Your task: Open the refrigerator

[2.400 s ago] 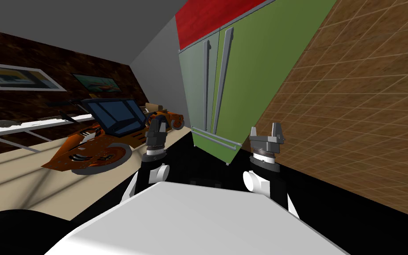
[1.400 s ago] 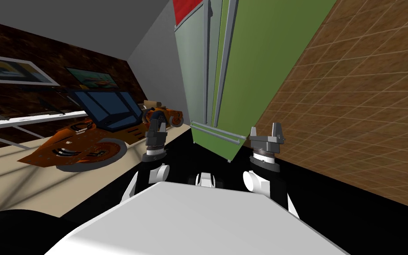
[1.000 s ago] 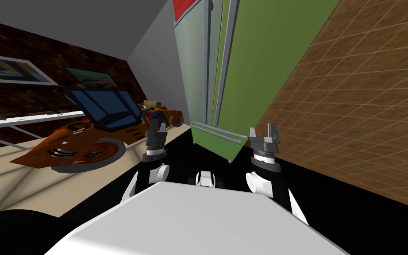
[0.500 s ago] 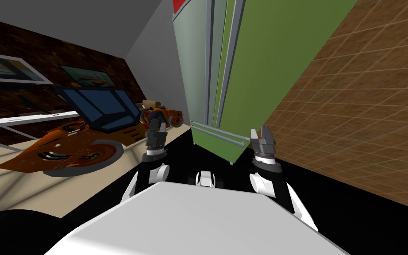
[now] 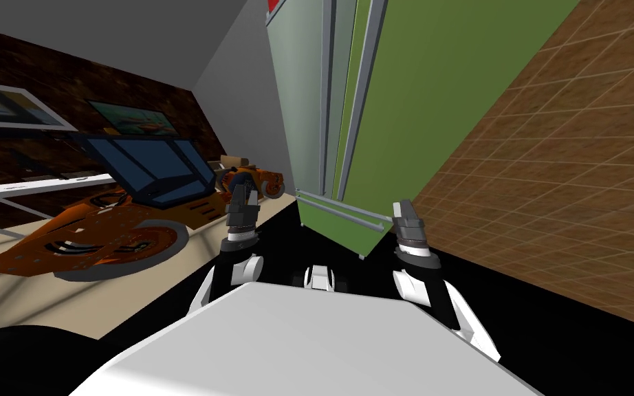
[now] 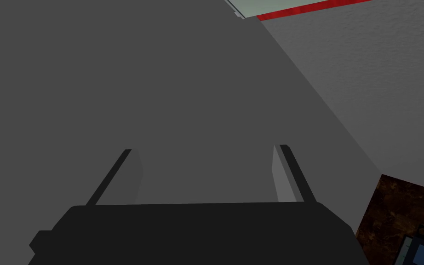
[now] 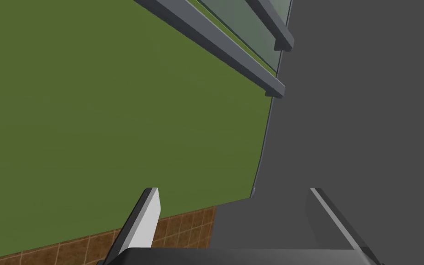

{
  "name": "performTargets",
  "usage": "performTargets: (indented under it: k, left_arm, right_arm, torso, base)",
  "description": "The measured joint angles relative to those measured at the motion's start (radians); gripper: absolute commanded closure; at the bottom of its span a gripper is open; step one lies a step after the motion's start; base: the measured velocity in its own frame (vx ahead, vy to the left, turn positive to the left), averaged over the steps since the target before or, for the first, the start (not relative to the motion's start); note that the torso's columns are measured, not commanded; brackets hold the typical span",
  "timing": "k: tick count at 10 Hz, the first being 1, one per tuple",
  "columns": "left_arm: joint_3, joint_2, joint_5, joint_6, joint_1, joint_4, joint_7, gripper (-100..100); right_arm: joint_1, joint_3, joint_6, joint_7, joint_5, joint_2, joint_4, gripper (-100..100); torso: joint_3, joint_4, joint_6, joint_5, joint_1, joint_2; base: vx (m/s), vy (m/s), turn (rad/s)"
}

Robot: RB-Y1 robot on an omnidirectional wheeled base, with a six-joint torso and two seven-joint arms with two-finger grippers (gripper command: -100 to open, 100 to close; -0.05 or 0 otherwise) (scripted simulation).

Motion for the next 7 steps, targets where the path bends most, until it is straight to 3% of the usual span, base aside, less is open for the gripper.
performTargets:
  k: [7]
  left_arm:
    - [0.0,0.0,0.0,0.0,0.0,0.0,0.0,0]
  right_arm:
    - [-0.012,-0.072,-0.079,0.166,0.084,-0.031,0.092,-100]
  torso:
    - [-0.001,0.0,0.0,0.0,0.0,-0.002]
  base:
    - [0.073,0.038,-0.005]
